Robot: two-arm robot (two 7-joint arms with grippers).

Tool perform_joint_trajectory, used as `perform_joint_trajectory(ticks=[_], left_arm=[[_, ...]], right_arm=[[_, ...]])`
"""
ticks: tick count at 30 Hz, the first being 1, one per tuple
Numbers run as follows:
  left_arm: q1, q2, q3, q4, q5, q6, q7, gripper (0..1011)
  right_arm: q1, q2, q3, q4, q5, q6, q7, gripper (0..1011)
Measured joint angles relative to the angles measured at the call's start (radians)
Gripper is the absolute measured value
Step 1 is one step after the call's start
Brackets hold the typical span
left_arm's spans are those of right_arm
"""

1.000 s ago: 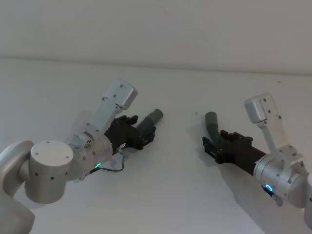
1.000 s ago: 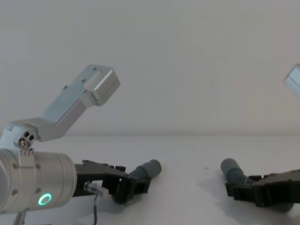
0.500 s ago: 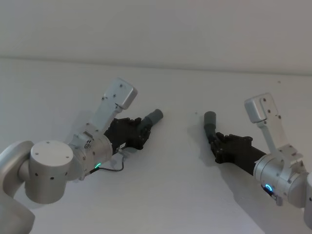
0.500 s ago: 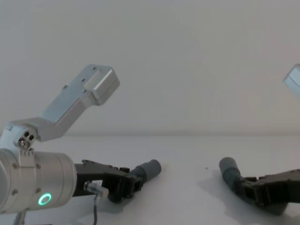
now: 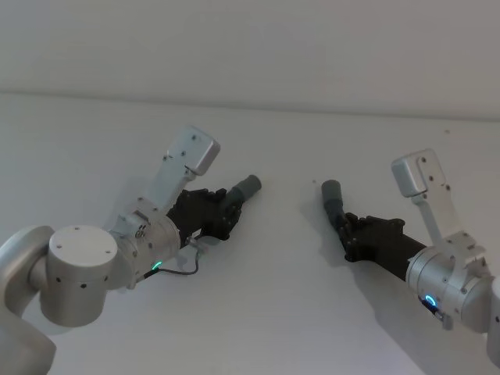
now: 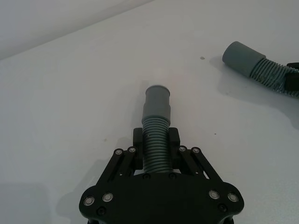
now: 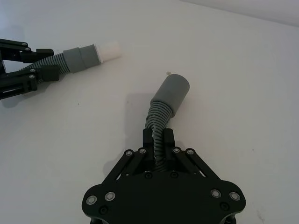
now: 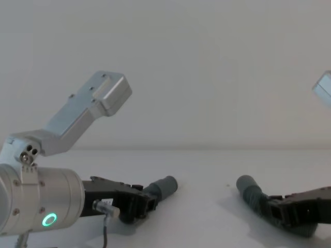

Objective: Use both hands to pick up one end of the pipe from the table, align the ends, and insert them.

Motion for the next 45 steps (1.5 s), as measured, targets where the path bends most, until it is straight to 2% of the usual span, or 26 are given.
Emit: perform_joint_trajectory(ticks=[7, 18, 27, 29, 30, 38, 45], left_arm=[[0.0, 0.001, 0.0, 0.0, 0.001, -0.001, -0.001, 306], [-0.015, 0.035, 0.012, -0.016, 0.036, -0.054, -0.035, 306], [-0.038, 0.087, 0.031, -0.038, 0.089, -0.132, -0.078, 306], [-0.045, 0.103, 0.037, -0.043, 0.107, -0.158, -0.091, 306], [-0.047, 0.107, 0.038, -0.044, 0.114, -0.168, -0.095, 306], [-0.072, 0.157, 0.057, -0.057, 0.171, -0.255, -0.136, 306], [-0.101, 0.206, 0.076, -0.066, 0.24, -0.361, -0.177, 306]], right_arm=[[-0.002, 0.0, 0.003, -0.002, -0.004, -0.011, 0.002, 125], [-0.018, 0.029, 0.017, -0.02, -0.02, -0.107, 0.03, 113], [-0.035, 0.083, 0.032, -0.043, -0.039, -0.231, 0.071, 110], [-0.041, 0.109, 0.037, -0.05, -0.046, -0.276, 0.088, 109], [-0.041, 0.109, 0.037, -0.05, -0.046, -0.276, 0.088, 109], [-0.054, 0.19, 0.055, -0.064, -0.073, -0.421, 0.146, 108], [-0.063, 0.263, 0.072, -0.069, -0.1, -0.559, 0.198, 108]])
